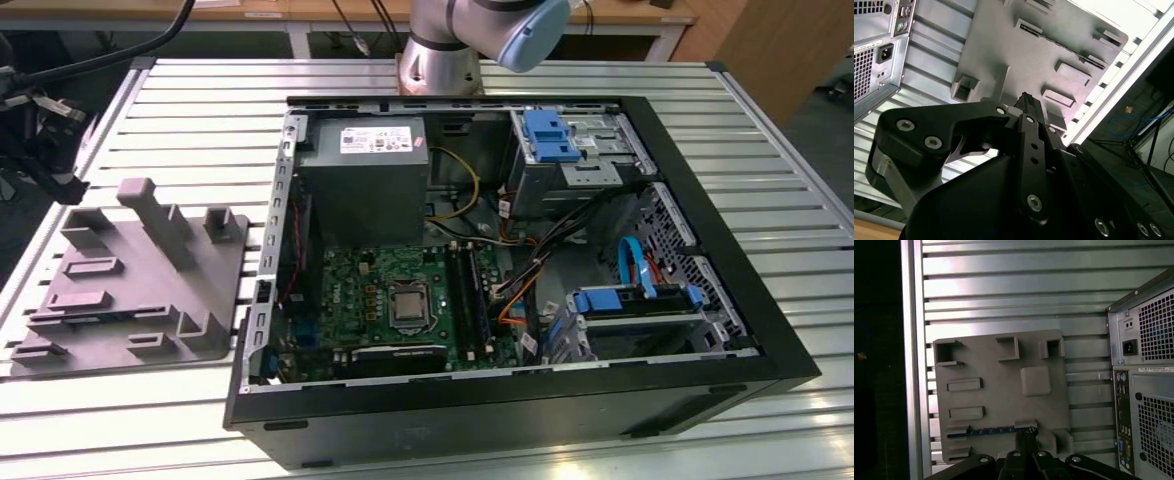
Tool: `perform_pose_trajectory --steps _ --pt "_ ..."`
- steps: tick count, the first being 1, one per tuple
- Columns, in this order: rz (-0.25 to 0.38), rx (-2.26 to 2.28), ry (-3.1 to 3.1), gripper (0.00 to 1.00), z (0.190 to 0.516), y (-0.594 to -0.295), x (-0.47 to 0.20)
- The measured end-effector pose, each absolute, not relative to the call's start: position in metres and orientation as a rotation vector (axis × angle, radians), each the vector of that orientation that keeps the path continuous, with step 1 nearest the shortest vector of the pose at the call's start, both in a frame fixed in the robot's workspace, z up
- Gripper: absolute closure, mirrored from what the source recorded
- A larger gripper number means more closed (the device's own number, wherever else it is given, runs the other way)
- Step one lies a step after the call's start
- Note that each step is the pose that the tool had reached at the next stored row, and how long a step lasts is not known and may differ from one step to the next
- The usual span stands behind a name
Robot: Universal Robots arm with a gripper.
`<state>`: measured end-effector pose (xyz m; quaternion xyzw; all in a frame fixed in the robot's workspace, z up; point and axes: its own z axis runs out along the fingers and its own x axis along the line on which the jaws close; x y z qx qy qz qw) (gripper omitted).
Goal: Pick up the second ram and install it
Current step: 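Reach for the second ram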
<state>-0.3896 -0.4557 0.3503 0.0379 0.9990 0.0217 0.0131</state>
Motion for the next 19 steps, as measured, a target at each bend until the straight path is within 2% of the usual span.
perform_pose_trajectory --steps 19 --pt "0.068 0.118 3.113 0.9 0.328 -0.469 -0.408"
